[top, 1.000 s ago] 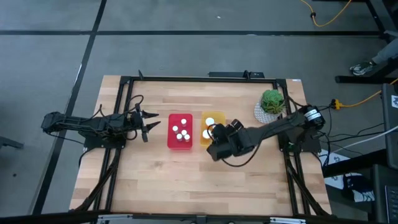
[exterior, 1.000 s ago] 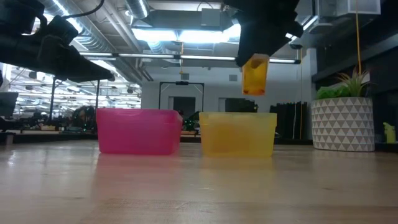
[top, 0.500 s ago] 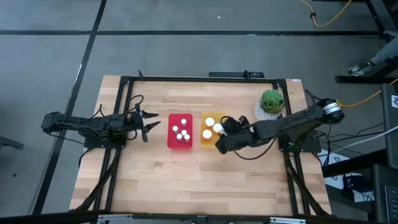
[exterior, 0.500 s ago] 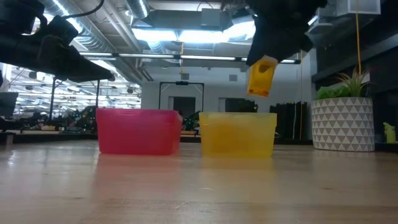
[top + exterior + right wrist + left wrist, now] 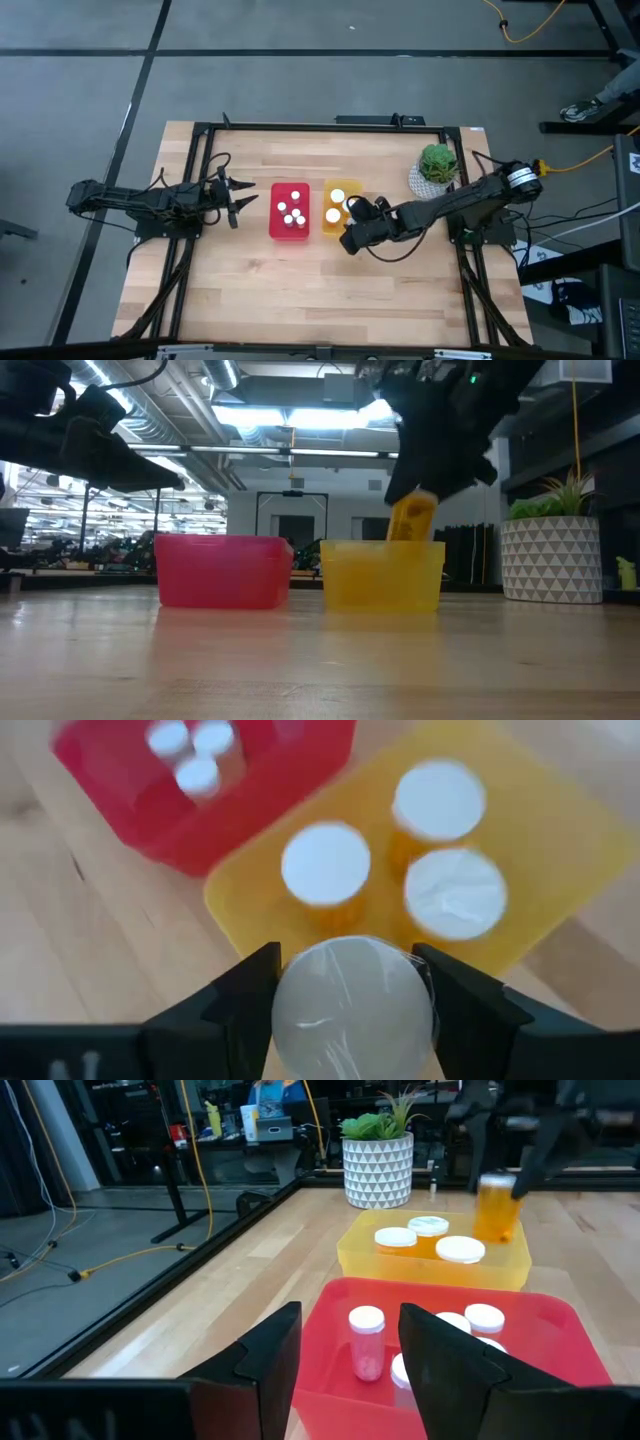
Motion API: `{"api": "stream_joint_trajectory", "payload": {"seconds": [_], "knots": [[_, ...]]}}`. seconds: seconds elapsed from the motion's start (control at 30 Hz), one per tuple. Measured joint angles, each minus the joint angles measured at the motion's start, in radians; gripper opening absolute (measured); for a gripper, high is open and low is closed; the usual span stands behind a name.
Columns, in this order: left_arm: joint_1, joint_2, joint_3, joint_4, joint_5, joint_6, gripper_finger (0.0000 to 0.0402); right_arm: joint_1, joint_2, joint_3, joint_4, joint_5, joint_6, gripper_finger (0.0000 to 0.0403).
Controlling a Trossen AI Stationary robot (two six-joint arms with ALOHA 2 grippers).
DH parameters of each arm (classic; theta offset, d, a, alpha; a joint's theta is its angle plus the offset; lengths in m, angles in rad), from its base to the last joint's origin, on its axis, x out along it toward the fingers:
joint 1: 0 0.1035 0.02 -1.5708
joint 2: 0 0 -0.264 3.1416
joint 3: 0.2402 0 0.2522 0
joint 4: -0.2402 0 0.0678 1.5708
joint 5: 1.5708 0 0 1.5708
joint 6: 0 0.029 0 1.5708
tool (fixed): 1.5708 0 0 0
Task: Pick and place medicine bottles into bin by pill shape (circle, oval)
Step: Put the large orange pill bottle into the yellow bin, then return to Home Position
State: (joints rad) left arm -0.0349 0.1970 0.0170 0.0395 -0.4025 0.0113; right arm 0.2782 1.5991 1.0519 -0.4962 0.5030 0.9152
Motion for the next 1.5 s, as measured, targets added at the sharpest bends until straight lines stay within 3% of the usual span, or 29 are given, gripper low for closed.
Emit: {"api": "stream_joint_trajectory", "payload": {"seconds": [0.4,0.97,1.13,1.5], "knots": [[0.0,0.0,0.0,0.0,0.0,0.0,0.0161,-0.05,0.131,0.0,0.064,-0.054,0.0,0.0232],[0.0,0.0,0.0,0.0,0.0,0.0,0.0162,-0.044,0.138,0.0,0.073,-0.047,-0.006,0.0238],[0.0,0.0,0.0,0.0,0.0,0.0,0.0161,-0.034,0.138,0.0,0.063,-0.009,-0.031,0.0254],[0.0,0.0,0.0,0.0,0.0,0.0,0.0162,-0.03,0.138,0.0,0.065,-0.025,-0.03,0.0303]]}}
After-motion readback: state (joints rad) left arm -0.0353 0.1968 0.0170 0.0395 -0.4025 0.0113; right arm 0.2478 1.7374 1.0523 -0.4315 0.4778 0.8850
